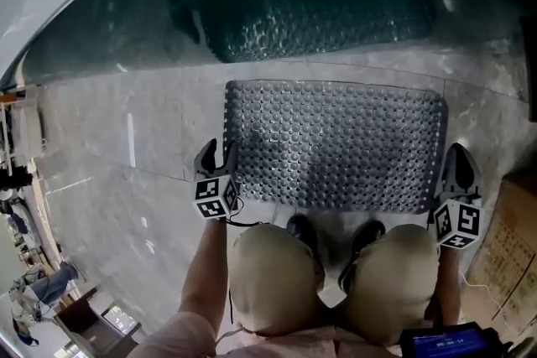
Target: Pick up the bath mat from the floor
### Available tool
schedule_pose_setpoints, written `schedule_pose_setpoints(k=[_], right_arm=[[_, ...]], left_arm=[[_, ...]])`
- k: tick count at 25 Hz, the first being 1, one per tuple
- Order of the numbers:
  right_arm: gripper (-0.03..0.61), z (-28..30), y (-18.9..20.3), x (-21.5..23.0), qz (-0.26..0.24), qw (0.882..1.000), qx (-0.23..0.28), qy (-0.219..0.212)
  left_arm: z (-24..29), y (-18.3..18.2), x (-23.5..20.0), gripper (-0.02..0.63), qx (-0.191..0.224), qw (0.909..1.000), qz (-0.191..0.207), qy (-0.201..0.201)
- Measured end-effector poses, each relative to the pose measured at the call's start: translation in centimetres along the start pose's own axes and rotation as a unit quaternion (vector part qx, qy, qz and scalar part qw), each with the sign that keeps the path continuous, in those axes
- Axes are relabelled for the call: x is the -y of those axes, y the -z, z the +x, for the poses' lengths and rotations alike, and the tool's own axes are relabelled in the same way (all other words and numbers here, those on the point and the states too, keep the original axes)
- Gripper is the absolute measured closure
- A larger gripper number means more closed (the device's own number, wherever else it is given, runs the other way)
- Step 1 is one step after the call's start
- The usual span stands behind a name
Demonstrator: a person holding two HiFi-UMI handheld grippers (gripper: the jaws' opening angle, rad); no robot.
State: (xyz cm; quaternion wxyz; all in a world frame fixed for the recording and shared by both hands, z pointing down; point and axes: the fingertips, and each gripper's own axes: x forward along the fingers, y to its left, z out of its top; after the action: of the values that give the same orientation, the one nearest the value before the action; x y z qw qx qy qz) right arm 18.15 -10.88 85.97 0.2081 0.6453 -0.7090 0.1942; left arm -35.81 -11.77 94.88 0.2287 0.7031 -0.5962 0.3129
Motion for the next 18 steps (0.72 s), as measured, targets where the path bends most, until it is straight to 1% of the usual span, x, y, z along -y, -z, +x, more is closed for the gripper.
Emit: schedule_pose_setpoints(k=[2,6,10,12,15,17,18], right_arm=[[0.558,-0.1,-0.2,0.3,-0.003,1.0,0.004,0.005],[0.558,-0.6,-1.4,0.3,-0.009,1.0,0.014,0.014],[0.558,-0.8,-0.5,1.0,-0.014,1.0,0.01,0.019],[0.558,-0.9,-0.1,1.5,-0.014,1.0,0.01,0.025],[0.558,-1.3,-0.2,1.6,-0.013,0.999,0.013,0.032],[0.558,-1.4,-0.5,1.4,-0.013,0.999,0.015,0.034],[0.559,-1.4,-0.7,1.3,-0.012,0.999,0.016,0.034]], left_arm=[[0.9,0.4,-0.6,0.41,-0.003,0.9999,-0.01,0.002],[2.1,1.2,-0.9,0.402,-0.02,0.9991,-0.027,0.027],[3.1,2.9,-1.1,0.397,-0.043,0.9978,-0.04,0.031],[3.7,4.0,-0.6,0.399,-0.057,0.9963,-0.049,0.042],[4.2,5.0,-0.3,0.399,-0.078,0.9947,-0.046,0.049],[4.1,5.1,-0.6,0.402,-0.083,0.9941,-0.049,0.049],[4.0,5.0,-0.7,0.414,-0.084,0.994,-0.049,0.049]])
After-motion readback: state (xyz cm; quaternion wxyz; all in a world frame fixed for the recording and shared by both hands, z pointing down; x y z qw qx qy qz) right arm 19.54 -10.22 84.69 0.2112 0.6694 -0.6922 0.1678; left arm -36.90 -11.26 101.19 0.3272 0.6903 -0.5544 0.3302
